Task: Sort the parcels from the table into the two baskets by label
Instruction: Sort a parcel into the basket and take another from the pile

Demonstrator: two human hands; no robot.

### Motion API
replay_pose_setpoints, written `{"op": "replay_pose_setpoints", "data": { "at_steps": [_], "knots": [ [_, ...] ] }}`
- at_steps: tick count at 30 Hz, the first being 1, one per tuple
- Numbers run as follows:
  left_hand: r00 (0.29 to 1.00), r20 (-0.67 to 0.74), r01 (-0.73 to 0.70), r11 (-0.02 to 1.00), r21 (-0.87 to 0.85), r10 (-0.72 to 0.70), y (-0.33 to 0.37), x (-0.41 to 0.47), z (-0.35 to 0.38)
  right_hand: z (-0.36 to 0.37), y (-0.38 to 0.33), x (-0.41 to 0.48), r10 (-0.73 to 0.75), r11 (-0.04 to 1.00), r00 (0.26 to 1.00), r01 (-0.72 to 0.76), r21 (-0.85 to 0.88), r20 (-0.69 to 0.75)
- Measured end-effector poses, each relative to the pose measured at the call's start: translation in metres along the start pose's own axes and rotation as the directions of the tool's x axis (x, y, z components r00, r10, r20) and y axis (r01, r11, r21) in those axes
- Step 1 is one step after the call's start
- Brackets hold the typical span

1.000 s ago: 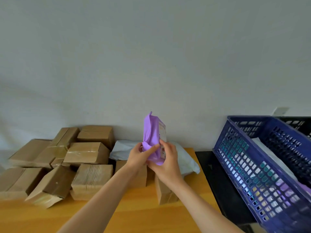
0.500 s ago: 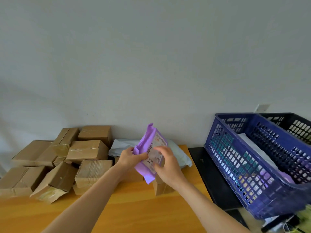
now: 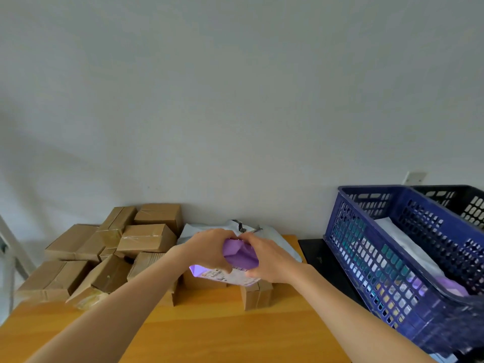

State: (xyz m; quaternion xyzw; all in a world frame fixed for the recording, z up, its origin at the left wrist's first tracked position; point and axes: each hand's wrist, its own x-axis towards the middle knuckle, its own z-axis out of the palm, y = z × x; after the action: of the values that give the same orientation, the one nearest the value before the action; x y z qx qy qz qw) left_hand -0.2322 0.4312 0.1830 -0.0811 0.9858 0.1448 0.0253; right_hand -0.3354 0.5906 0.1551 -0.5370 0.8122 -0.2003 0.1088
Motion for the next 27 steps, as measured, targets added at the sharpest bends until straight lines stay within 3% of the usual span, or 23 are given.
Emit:
{"op": "replay_pose_setpoints", "data": {
  "at_steps": [4, 7, 9, 11, 14, 16, 19, 27],
  "knots": [
    [0.999, -0.032, 0.004, 0.997, -0.077, -0.006, -0.003, -0.001, 0.003, 0.003, 0.002, -0.003, -0.002, 0.997, 0.999, 0.006, 0.083, -0.039],
    [0.976, -0.209, 0.005, 0.973, -0.230, -0.054, -0.008, -0.005, 0.008, 0.001, 0.004, -0.005, 0.050, 0.976, 0.995, -0.031, 0.214, -0.085],
    [0.925, -0.340, 0.038, 0.932, -0.360, -0.169, -0.010, -0.009, 0.009, -0.001, 0.007, -0.008, 0.138, 0.917, 0.984, -0.084, 0.390, -0.115],
    [0.855, -0.372, 0.100, 0.819, -0.565, -0.361, -0.007, -0.013, 0.009, -0.005, 0.007, -0.010, 0.231, 0.792, 0.963, -0.102, 0.602, -0.140],
    [0.805, -0.208, 0.117, 0.492, -0.863, -0.556, -0.005, -0.016, 0.016, -0.011, 0.007, -0.012, 0.336, 0.626, 0.926, -0.082, 0.775, -0.173],
    [0.828, -0.111, 0.114, 0.358, -0.927, -0.550, -0.006, -0.018, 0.024, -0.012, 0.008, -0.013, 0.363, 0.543, 0.913, -0.047, 0.838, -0.184],
    [0.890, -0.050, 0.078, 0.260, -0.963, -0.454, -0.003, -0.021, 0.029, -0.013, 0.010, -0.013, 0.369, 0.439, 0.912, -0.003, 0.898, -0.177],
    [0.936, -0.070, 0.002, 0.205, -0.979, -0.346, 0.006, -0.014, 0.024, -0.015, 0.011, -0.011, 0.350, 0.424, 0.918, 0.023, 0.905, -0.188]
  ]
}}
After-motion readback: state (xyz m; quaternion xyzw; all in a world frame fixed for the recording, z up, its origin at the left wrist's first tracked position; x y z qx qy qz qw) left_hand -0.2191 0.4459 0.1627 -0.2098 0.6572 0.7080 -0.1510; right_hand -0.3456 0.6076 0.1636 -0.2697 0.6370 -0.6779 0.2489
